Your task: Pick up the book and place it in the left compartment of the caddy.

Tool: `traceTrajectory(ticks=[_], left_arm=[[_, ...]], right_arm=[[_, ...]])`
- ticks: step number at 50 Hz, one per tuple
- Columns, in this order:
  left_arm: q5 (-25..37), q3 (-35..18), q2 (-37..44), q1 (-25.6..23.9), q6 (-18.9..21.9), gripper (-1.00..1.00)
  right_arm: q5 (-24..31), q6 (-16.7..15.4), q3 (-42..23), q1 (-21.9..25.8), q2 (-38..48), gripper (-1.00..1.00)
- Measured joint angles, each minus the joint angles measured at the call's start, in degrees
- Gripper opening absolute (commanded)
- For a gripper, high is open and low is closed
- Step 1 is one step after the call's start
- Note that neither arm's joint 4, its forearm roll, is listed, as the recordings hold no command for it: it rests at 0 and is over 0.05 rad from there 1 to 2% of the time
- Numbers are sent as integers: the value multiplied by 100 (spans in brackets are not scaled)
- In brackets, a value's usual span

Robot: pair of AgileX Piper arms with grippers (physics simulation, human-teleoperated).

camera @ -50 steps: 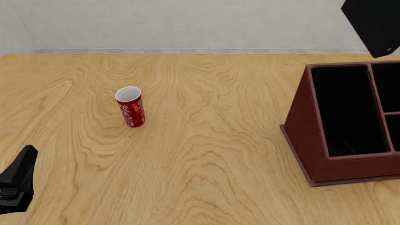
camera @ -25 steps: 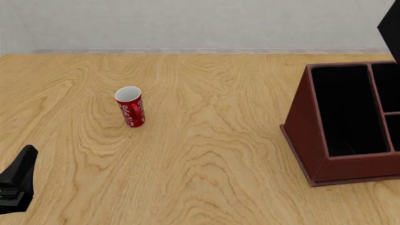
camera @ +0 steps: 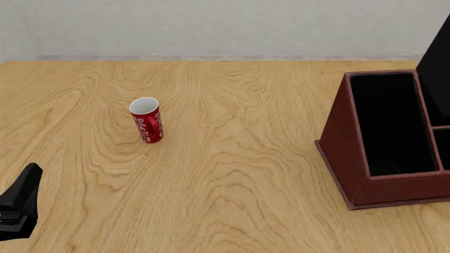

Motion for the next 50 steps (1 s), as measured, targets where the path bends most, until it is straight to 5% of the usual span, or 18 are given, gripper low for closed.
traceTrajectory(ticks=[50], left_arm=[[0,0,0,0,0,100]], right_arm=[[-1079,211,1062,160,908,-100]])
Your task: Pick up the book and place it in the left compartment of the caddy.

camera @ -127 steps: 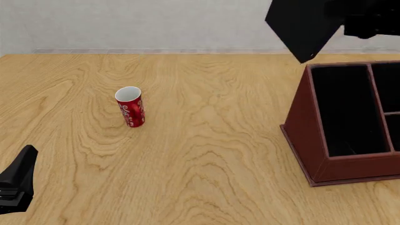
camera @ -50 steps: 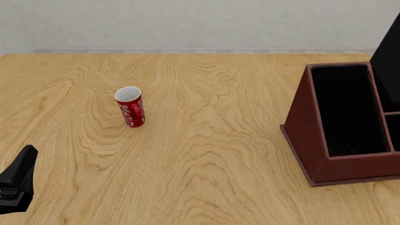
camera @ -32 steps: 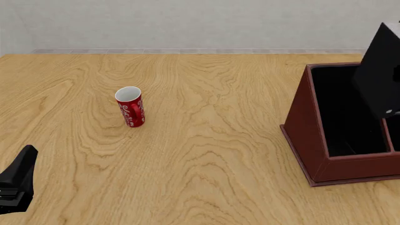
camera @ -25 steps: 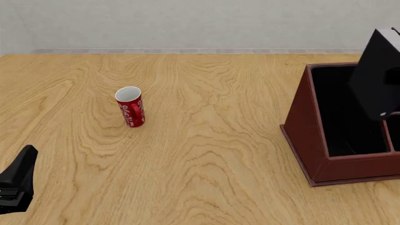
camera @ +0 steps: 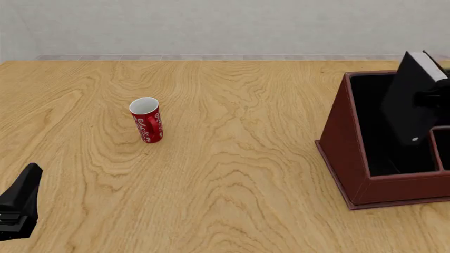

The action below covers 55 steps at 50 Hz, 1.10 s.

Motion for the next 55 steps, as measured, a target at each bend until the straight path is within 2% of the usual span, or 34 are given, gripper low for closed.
traceTrajectory(ticks=[55], left_arm=[[0,0,0,0,0,100]], right_arm=[[-1109,19,911,-82,913,-100]])
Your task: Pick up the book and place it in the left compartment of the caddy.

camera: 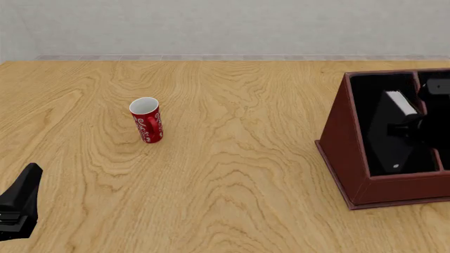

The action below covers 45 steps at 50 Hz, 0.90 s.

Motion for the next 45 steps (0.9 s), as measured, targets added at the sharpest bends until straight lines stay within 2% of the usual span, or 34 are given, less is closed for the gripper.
traceTrajectory(ticks=[45], left_arm=[[0,0,0,0,0,100]], right_arm=[[-308,23,344,-36,247,-100]])
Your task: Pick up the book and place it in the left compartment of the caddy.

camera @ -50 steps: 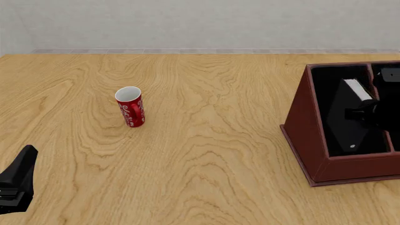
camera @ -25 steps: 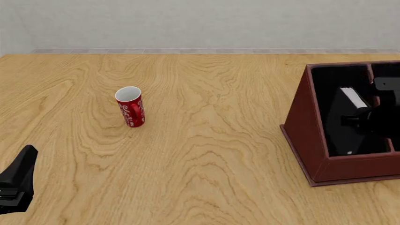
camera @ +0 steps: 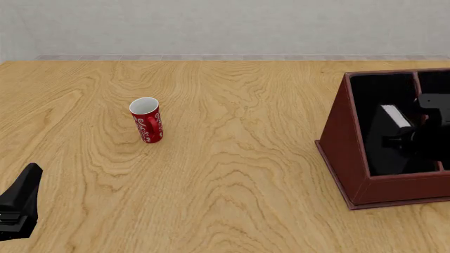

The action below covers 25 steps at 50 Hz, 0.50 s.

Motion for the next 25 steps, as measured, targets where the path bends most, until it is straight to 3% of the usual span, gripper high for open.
traceTrajectory(ticks=[25], left_arm=[[0,0,0,0,0,100]], right_arm=[[-138,3,102,22,106,-100]])
